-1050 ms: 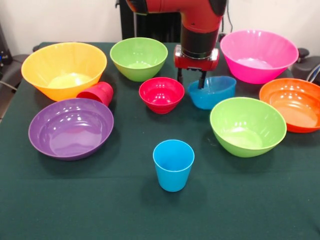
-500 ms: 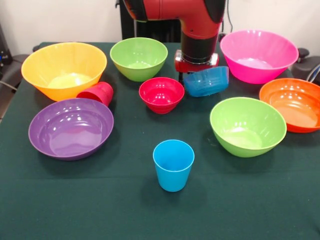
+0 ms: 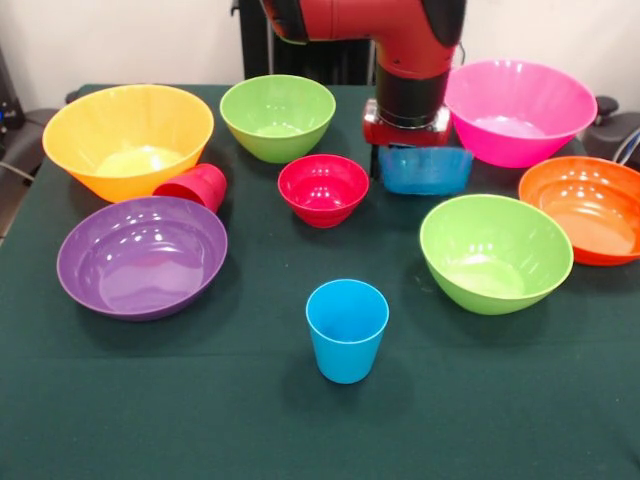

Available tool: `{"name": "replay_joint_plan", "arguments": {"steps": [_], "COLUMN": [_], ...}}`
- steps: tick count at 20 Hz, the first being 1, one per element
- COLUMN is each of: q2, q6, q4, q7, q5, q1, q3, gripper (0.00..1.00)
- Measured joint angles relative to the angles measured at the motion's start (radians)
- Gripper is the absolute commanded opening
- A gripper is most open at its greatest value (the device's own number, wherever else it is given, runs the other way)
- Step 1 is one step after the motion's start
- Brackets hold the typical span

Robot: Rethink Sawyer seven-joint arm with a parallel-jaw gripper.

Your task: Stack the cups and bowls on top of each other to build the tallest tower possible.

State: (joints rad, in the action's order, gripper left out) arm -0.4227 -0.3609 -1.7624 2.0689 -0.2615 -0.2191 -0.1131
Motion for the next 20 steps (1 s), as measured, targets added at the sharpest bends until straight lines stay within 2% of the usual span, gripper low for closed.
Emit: {"name": "replay_joint_plan", "arguments": {"steps": [11, 20], "q2": [0.011, 0.027], "q6": [0.000, -0.001], "q4": [0.013, 0.042], "q7": [0.000, 0.000], "q5": [0.095, 0.115], "q1": [0.046, 0.081], "q3": [0.001, 0.021], "gripper": [1.00, 1.00]}}
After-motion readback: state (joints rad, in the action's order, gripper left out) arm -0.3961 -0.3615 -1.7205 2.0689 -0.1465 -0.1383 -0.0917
